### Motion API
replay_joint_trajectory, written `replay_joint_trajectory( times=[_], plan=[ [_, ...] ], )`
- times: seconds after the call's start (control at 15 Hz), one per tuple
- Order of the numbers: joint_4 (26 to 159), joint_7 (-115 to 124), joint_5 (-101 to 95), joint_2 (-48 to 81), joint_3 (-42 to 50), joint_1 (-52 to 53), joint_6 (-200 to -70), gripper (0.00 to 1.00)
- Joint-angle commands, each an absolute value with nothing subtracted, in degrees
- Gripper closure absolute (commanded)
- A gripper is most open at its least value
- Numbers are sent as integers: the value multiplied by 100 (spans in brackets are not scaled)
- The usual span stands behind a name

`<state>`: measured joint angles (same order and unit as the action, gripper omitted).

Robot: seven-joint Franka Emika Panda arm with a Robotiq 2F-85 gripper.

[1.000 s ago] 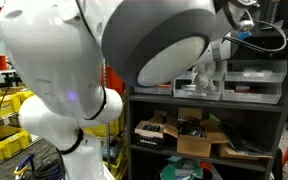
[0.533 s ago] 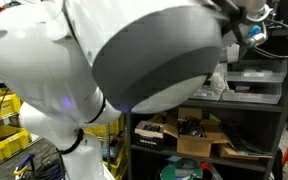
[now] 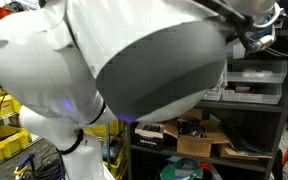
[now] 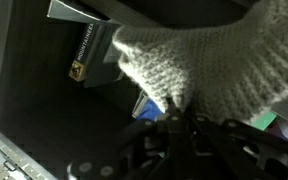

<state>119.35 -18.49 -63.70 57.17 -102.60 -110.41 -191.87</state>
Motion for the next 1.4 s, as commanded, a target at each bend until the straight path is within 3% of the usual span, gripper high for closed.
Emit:
replay_joint_trajectory(
  times=[0.0, 0.8, 1.33],
  plan=[
    [11525, -1627, -6046, 5183, -10210, -10941, -19314, 99],
    [10541, -1720, -5172, 4074, -9035, -9799, -19167, 99],
    [10738, -1838, -5371, 4234, -9103, -9788, -19103, 99]
  ],
)
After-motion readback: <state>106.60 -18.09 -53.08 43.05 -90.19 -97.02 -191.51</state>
